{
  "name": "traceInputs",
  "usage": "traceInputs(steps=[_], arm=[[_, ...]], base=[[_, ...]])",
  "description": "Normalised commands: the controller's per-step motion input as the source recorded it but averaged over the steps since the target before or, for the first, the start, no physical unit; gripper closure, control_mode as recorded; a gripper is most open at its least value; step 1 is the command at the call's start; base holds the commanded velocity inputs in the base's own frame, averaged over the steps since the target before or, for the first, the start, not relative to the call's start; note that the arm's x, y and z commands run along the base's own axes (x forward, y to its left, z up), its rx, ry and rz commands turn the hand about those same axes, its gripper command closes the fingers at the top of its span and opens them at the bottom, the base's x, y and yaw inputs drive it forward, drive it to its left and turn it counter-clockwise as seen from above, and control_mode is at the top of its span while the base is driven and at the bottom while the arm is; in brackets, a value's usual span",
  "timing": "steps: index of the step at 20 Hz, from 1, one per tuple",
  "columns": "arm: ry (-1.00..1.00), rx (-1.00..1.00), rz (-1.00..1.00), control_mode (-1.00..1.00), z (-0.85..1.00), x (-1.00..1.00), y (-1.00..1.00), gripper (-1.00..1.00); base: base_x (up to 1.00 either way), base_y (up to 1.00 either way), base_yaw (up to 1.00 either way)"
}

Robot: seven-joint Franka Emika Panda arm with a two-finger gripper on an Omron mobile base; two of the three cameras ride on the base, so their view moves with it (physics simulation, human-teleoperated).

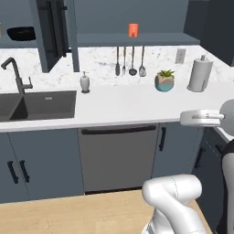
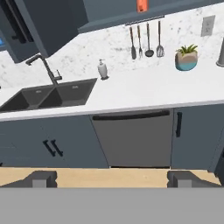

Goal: Gather all objects into one cabinet and sort the glasses and bowls to opposite sides.

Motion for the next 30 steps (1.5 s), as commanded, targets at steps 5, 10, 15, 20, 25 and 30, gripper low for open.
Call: traceInputs(steps=[5,10,15,20,25,30], arm=[[0.00,0.00,0.00,1.00,0.00,0.00,0.00,-1.00],[0.00,0.00,0.00,1.00,0.00,0.00,0.00,-1.00],[0.00,0.00,0.00,1.00,0.00,0.00,0.00,-1.00],[0.00,0.00,0.00,1.00,0.00,0.00,0.00,-1.00],[0.00,0.00,0.00,1.00,0.00,0.00,0.00,-1.00],[0.00,0.00,0.00,1.00,0.00,0.00,0.00,-1.00]], base=[[0.11,-0.10,0.01],[0.55,-0.17,-0.03],[0.54,-0.09,-0.09],[0.31,-0.07,-0.09],[0.40,-0.01,-0.14],[0.49,0.00,-0.06]])
